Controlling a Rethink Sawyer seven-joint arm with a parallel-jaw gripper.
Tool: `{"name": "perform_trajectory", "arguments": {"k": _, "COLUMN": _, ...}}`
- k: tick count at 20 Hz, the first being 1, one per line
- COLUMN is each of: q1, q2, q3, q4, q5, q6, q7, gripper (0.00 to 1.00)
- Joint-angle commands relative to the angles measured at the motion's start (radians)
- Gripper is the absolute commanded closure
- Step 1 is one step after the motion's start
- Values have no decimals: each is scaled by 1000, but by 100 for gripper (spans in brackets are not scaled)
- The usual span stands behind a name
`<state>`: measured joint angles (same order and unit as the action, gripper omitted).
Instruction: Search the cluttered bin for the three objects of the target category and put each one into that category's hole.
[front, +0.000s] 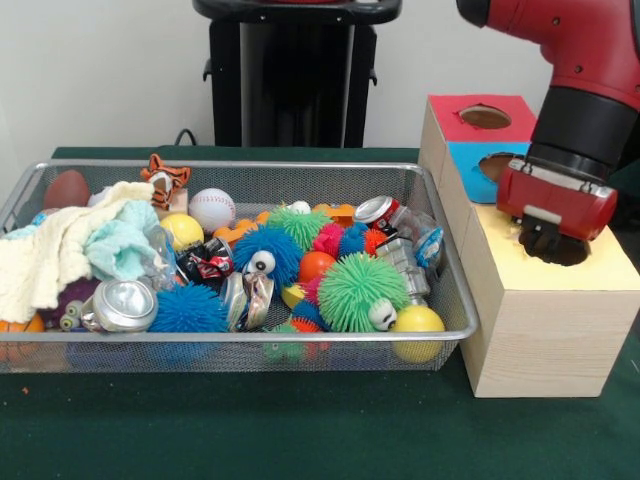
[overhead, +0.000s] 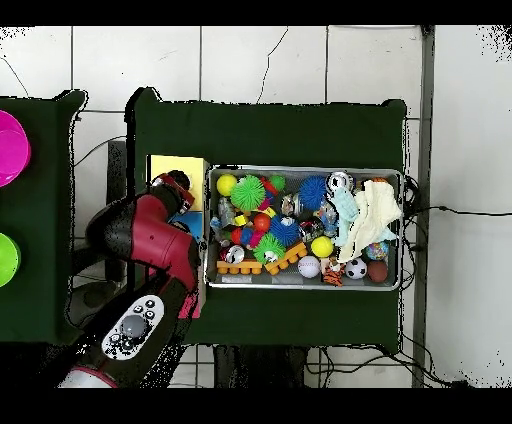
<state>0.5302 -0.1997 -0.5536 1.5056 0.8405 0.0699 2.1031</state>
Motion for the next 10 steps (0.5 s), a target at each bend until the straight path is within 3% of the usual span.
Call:
{"name": "perform_trajectory", "arguments": {"k": 1, "q1": -53, "q2": 50, "q3": 188, "q4": 42, "q5": -58, "q6": -41, "q7": 163, "gripper": 100}}
{"name": "perform_trajectory", "arguments": {"k": 7, "q1": -43, "q2": 38, "q3": 177, "q4": 34, "q5": -46, "q6": -2, "q7": 165, "gripper": 100}}
{"name": "perform_trajectory", "arguments": {"k": 10, "q1": -24, "q2": 8, "q3": 144, "q4": 39, "q5": -35, "q6": 71, "q7": 171, "gripper": 100}}
